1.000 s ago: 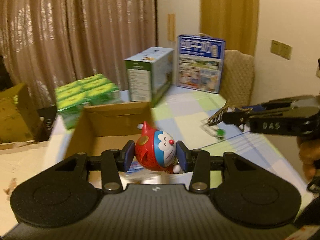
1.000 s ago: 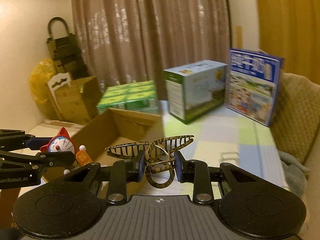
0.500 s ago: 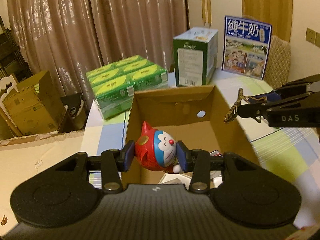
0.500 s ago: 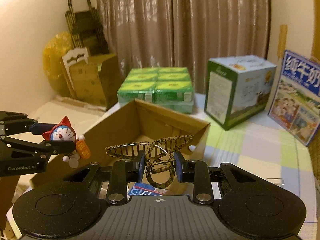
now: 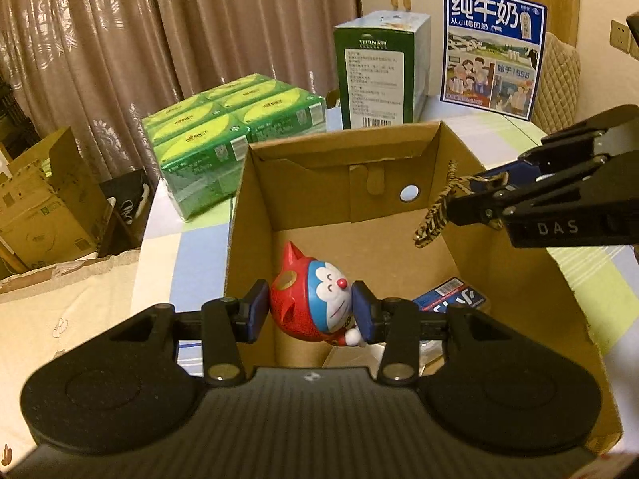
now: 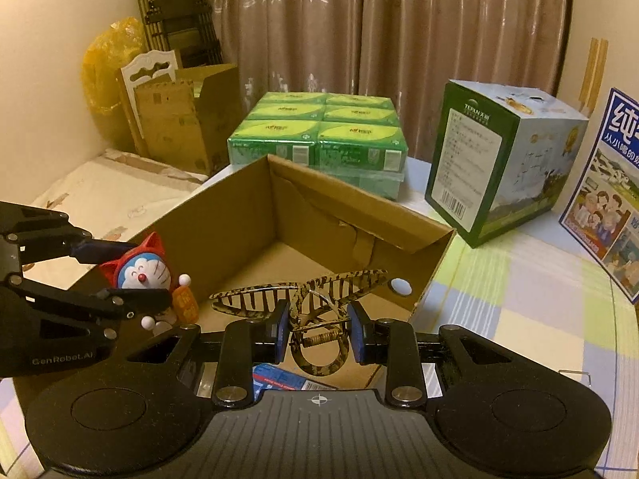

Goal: Organize rigid objects
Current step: 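Lower the Doraemon toy into the box and open the left gripper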

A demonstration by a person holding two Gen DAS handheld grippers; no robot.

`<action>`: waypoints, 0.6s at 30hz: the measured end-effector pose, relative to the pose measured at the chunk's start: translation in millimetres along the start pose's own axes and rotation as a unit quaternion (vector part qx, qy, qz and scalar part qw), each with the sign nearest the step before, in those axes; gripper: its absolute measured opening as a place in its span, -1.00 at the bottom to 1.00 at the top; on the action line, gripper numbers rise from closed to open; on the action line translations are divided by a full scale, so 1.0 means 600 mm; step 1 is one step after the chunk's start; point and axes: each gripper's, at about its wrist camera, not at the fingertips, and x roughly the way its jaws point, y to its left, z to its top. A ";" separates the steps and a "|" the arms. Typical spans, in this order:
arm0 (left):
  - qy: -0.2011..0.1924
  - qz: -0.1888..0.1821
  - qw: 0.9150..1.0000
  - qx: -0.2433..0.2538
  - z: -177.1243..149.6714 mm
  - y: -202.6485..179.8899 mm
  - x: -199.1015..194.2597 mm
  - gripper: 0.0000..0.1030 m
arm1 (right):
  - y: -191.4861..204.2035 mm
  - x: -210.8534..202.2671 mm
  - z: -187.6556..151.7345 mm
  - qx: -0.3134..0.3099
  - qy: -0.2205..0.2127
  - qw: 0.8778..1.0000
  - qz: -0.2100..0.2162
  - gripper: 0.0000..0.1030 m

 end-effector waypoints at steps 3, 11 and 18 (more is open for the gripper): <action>0.002 -0.002 1.000 0.002 0.000 0.001 0.007 -0.24 | -0.001 0.007 0.001 -0.003 0.002 1.000 -0.002 -0.48; 0.011 -0.006 1.000 0.007 -0.004 -0.006 0.023 -0.24 | -0.003 0.014 -0.004 -0.001 0.009 1.000 -0.006 -0.48; 0.022 -0.001 1.000 0.017 -0.002 -0.013 0.036 -0.23 | -0.006 0.012 -0.003 0.001 0.007 1.000 -0.008 -0.48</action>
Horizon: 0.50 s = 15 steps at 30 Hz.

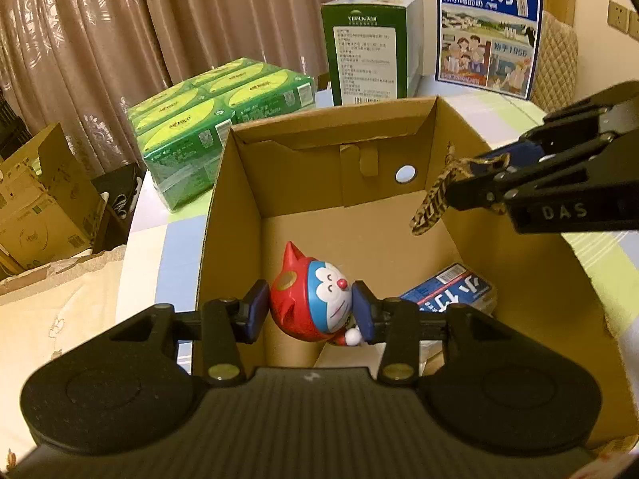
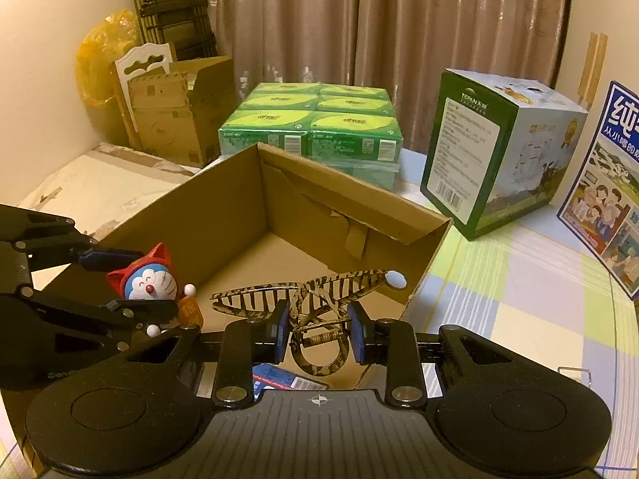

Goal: Organize rigid objects
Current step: 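Lower the Doraemon toy into the box and open the left gripper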

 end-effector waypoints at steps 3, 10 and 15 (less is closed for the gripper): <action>-0.006 0.009 1.000 -0.003 0.003 0.001 -0.004 -0.17 | -0.001 -0.003 -0.001 0.003 -0.001 1.000 0.001 -0.48; -0.018 0.010 1.000 -0.005 0.008 0.007 -0.026 -0.17 | -0.005 -0.008 -0.004 0.010 0.000 1.000 0.000 -0.47; -0.019 0.009 1.000 -0.008 0.006 0.007 -0.033 -0.17 | -0.005 -0.010 -0.003 0.012 0.001 1.000 0.000 -0.47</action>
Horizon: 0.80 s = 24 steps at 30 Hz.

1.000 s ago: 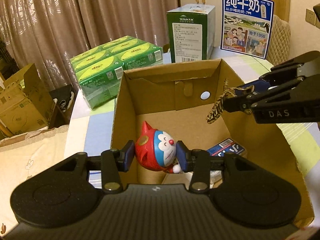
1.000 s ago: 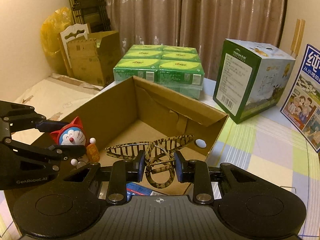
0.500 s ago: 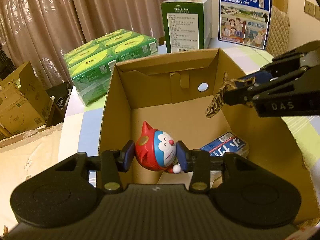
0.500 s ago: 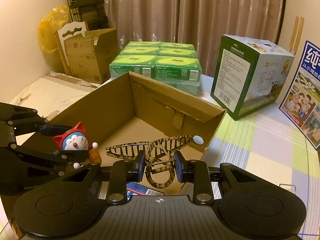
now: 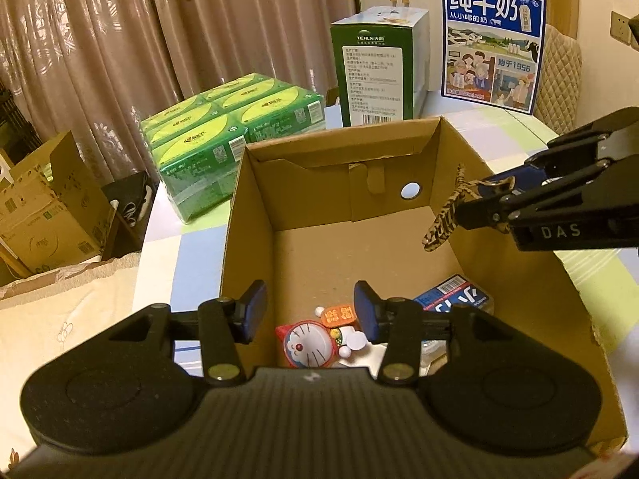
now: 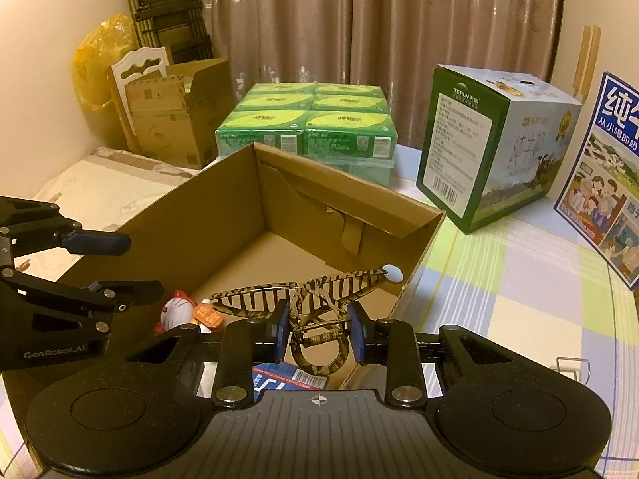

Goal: Organize rigid objects
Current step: 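Lower the Doraemon toy into the box and open the left gripper, then open the right gripper to drop the brown spiral into the box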

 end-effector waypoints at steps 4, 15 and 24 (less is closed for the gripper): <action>-0.001 -0.001 1.000 -0.001 0.001 -0.001 -0.003 -0.17 | 0.001 -0.001 0.001 0.000 0.000 1.000 0.001 -0.47; -0.002 -0.001 1.000 -0.003 0.001 0.002 -0.006 -0.17 | 0.003 -0.003 0.001 -0.002 -0.002 1.000 0.004 -0.47; -0.003 -0.002 1.000 -0.006 0.001 0.003 -0.006 -0.17 | 0.003 -0.010 0.005 0.006 -0.026 1.000 0.004 -0.47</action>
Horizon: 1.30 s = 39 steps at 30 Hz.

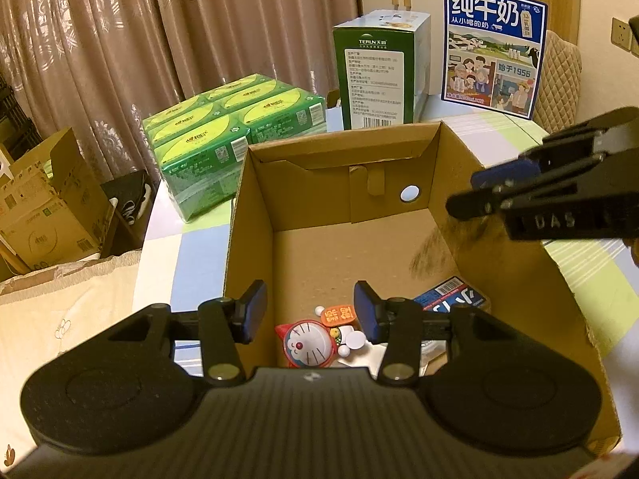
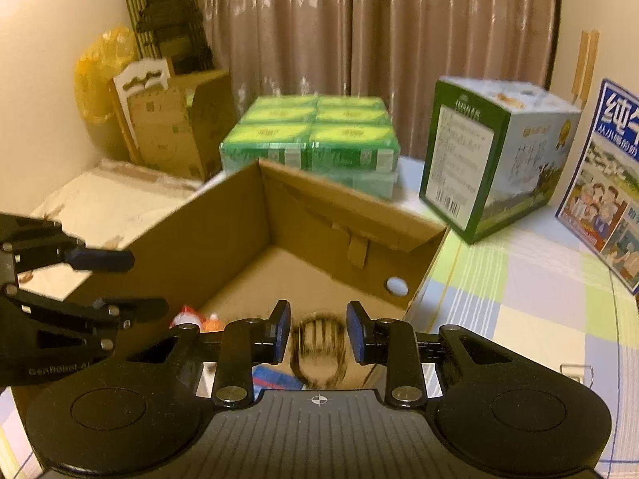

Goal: Organize rigid objects
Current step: 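Open the right gripper to drop the brown spiral into the box, then move both tools back toward the green-capped jar and metal wire rack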

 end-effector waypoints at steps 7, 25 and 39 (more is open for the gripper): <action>-0.001 0.001 1.000 -0.006 -0.002 0.003 -0.003 -0.17 | -0.011 -0.019 0.009 0.014 -0.026 1.000 0.006 -0.07; -0.024 -0.013 0.999 -0.030 0.005 -0.026 -0.089 -0.15 | -0.029 -0.131 -0.006 0.038 -0.038 0.998 -0.021 -0.07; -0.050 -0.035 0.997 -0.051 -0.013 -0.106 -0.215 0.16 | -0.042 -0.296 -0.052 0.060 -0.068 0.995 -0.048 -0.07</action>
